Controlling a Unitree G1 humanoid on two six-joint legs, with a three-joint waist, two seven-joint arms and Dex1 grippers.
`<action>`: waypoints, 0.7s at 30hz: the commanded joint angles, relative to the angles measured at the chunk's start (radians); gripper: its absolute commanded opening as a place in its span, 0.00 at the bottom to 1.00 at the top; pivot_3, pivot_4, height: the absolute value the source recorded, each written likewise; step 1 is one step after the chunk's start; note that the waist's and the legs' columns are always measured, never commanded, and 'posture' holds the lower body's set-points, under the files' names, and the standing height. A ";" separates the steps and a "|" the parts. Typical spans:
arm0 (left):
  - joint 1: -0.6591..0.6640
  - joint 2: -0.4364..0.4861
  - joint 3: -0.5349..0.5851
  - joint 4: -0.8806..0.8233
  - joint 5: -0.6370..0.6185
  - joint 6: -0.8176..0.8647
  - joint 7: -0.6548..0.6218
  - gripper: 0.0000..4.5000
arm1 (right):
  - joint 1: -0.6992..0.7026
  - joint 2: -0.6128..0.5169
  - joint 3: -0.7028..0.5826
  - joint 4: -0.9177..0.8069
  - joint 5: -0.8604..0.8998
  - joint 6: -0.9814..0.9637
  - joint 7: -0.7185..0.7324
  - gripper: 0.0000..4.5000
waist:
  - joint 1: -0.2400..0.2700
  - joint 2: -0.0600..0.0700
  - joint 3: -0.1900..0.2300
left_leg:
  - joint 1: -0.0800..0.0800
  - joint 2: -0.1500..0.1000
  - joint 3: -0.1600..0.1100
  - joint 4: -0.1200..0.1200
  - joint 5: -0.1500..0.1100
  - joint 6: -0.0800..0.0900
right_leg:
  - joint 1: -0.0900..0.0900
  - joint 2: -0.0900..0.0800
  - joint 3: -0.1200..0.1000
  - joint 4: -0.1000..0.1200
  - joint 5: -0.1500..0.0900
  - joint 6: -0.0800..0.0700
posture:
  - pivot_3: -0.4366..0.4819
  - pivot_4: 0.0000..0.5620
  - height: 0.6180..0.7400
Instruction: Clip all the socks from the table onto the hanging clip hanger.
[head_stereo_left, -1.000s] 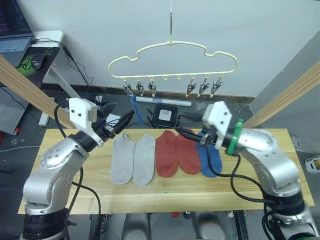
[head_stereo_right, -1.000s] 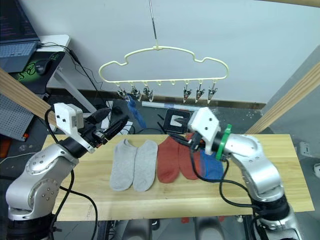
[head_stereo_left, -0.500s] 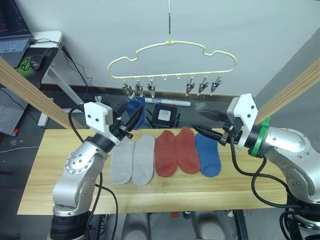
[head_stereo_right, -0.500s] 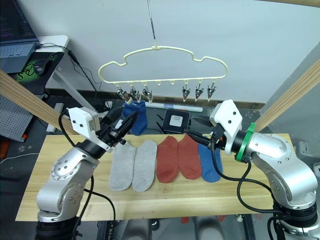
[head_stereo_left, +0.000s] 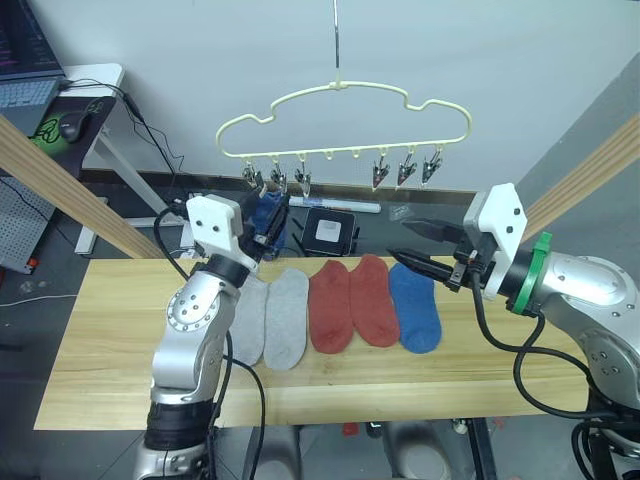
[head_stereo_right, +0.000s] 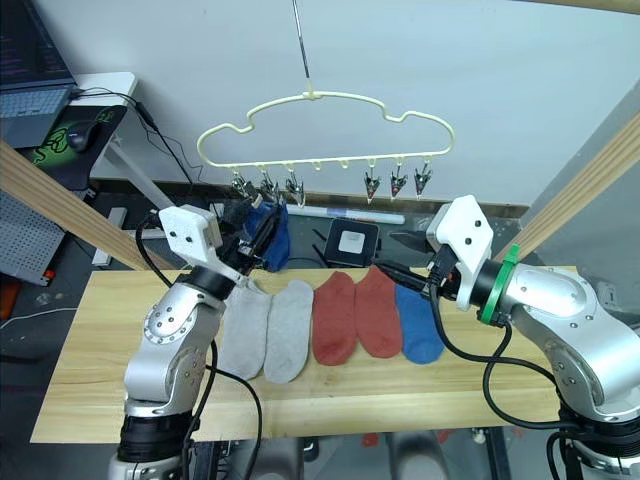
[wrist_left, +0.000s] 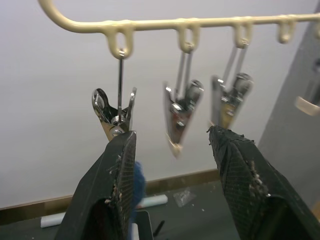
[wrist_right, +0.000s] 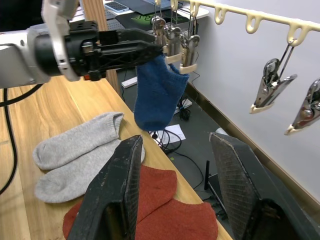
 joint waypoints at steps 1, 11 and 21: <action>-0.027 -0.017 -0.011 0.020 0.025 -0.053 0.004 0.55 | -0.001 -0.017 -0.020 -0.043 0.012 -0.026 -0.013 0.49 | -0.004 0.000 0.000 | 0.000 0.000 0.000 0.000 0.000 0.000 | 0.000 0.000 0.000 0.000 0.000 0.000 | 0.26 0.54 1.00; -0.063 -0.068 -0.029 0.109 0.101 -0.173 0.038 0.55 | -0.004 -0.018 -0.034 -0.040 0.033 -0.081 -0.026 0.49 | -0.012 0.000 0.000 | 0.000 0.000 0.000 0.000 0.000 0.000 | 0.000 0.000 0.000 0.000 0.000 0.000 | 0.24 0.54 1.00; -0.102 -0.108 -0.013 0.120 0.095 -0.177 0.091 0.55 | 0.009 -0.038 -0.040 -0.040 0.049 -0.083 -0.033 0.49 | -0.013 0.000 0.000 | 0.000 0.000 0.001 0.001 0.001 0.001 | 0.000 0.000 0.000 0.000 0.001 0.001 | 0.24 0.54 1.00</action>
